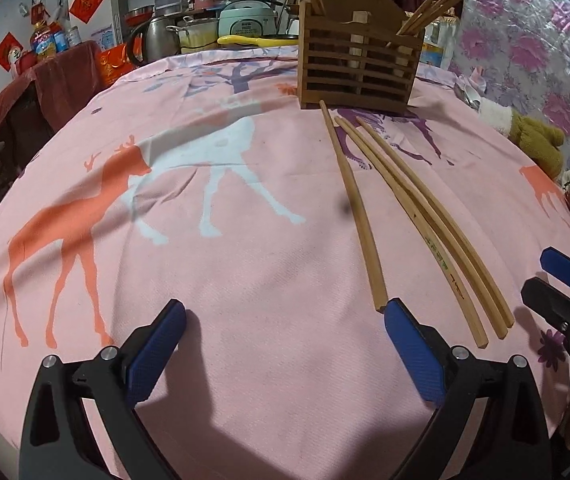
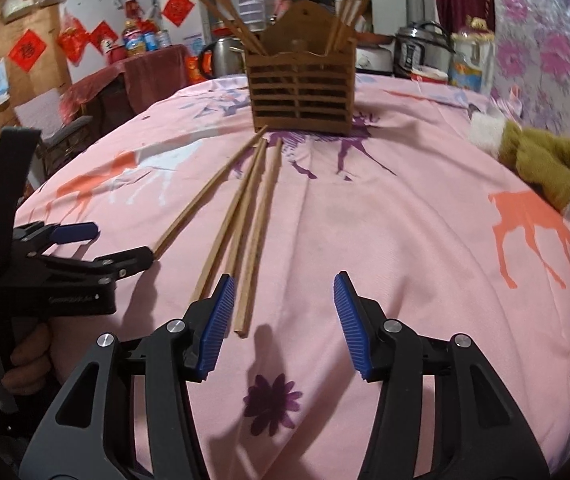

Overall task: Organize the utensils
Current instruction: 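Close the right tool on one chopstick while the left tool grasps another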

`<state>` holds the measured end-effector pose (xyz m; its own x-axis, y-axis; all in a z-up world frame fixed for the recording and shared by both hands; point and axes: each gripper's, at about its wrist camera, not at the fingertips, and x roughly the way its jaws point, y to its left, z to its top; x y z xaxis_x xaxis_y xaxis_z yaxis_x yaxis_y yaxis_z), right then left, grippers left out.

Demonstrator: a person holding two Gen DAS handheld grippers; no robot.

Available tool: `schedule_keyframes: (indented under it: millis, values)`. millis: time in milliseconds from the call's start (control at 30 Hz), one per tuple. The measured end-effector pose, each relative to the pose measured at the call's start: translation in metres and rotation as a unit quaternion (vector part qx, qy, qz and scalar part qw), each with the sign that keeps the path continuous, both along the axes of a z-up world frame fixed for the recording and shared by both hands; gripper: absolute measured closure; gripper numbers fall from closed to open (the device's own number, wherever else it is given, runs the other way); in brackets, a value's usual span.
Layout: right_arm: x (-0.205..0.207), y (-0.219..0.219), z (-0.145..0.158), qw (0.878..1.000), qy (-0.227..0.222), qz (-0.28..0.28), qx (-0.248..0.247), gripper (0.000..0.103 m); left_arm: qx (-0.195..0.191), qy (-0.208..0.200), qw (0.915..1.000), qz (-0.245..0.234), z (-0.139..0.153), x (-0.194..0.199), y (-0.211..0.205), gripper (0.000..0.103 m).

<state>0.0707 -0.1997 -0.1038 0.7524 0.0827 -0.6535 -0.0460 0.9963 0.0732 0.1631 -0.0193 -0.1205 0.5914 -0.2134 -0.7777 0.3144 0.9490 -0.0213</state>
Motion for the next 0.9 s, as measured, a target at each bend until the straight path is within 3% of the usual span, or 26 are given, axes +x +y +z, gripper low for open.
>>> schedule_keyframes:
  millis: [300,467,700,767,900]
  values:
    - [-0.010,0.000,0.002,0.999,0.005,0.018,-0.026,0.053,0.005,0.000,1.0000,0.000,-0.001,0.000,-0.002,0.005]
    - [-0.011,0.002,-0.001,0.999,0.011,0.027,-0.023,0.069,0.005,0.000,1.0000,0.000,-0.001,0.000,-0.002,0.005]
    - [-0.011,0.013,-0.007,0.998,0.018,0.057,-0.024,0.074,0.005,0.000,1.0000,0.000,-0.001,0.000,-0.002,0.005]
    - [-0.009,0.016,-0.011,0.997,0.029,0.061,-0.027,0.082,0.005,0.000,1.0000,0.000,-0.001,0.000,-0.002,0.005]
    - [-0.005,0.013,-0.017,0.997,0.030,0.028,-0.063,0.084,0.005,0.000,1.0000,0.000,-0.001,0.000,-0.002,0.005]
